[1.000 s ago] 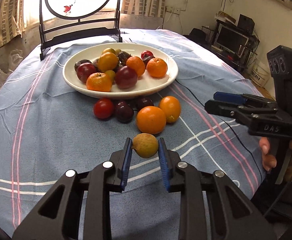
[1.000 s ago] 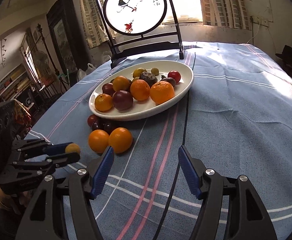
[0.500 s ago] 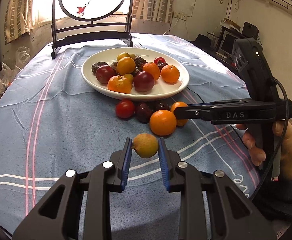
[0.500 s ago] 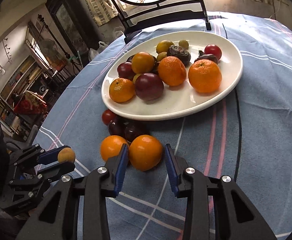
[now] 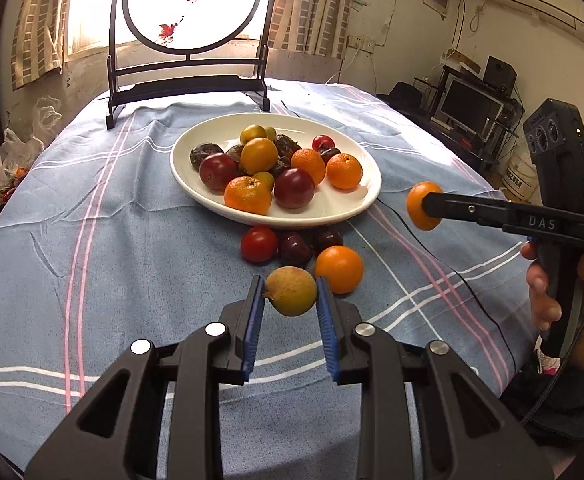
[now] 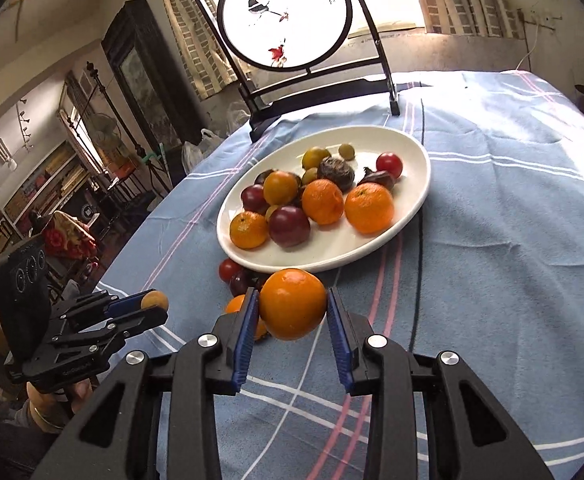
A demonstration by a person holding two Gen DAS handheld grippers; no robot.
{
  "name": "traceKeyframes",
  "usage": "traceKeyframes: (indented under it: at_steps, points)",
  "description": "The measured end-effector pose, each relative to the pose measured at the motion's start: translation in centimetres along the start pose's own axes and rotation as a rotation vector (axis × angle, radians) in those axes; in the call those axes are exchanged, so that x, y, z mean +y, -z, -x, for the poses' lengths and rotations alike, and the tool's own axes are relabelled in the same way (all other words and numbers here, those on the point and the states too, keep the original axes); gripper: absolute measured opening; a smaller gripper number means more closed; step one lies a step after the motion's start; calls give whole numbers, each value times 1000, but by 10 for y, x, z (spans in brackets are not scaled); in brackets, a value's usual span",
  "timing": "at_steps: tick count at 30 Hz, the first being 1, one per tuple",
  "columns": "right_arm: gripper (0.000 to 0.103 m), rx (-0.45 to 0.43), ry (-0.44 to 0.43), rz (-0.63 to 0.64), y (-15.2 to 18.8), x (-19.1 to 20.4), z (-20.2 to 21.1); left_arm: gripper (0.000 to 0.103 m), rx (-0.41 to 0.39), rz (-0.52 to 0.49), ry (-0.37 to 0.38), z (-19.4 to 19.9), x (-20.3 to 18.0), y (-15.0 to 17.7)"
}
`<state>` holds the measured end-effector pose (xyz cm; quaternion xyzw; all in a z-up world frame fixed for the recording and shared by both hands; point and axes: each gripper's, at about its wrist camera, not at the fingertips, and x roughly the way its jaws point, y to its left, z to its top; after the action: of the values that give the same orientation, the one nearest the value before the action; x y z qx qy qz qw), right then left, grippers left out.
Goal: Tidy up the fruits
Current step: 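Lower both fruits onto the white plate and open both tools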
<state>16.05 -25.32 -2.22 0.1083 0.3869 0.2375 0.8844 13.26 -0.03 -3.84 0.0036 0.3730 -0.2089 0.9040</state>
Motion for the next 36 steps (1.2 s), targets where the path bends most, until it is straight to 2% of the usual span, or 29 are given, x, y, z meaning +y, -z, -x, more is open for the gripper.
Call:
traceKeyframes:
  at_steps: [5, 7, 15, 19, 27, 29, 31, 32, 33, 36]
  points:
    - [34, -57, 42, 5, -34, -10, 9, 25, -5, 7, 30, -10, 5, -34]
    - [34, -71, 50, 13, -48, -10, 6, 26, -13, 6, 19, -18, 9, -50]
    - [35, -62, 89, 27, -96, -11, -38, 26, -6, -2, -30, -63, 25, -120]
    - [35, -42, 98, 13, -107, -17, -62, 26, 21, -12, -48, -91, 27, -135]
    - [35, -5, 108, 9, -117, -27, -95, 26, 66, 8, -69, -130, 42, -143]
    - [36, 2, 99, 19, -118, -26, -100, 32, 77, 27, -76, -136, 48, -143]
    - [42, -6, 96, 21, -119, -26, -100, 60, 74, 54, -88, -137, 54, -143]
    - [48, -14, 93, 19, -118, -25, -98, 64, 63, 68, -97, -135, 57, -143]
    - [50, -17, 88, 18, -118, -24, -96, 70, 55, 76, -101, -132, 59, -143]
    - [50, -21, 86, 10, -113, -24, -89, 73, 40, 75, -117, -122, 60, -142]
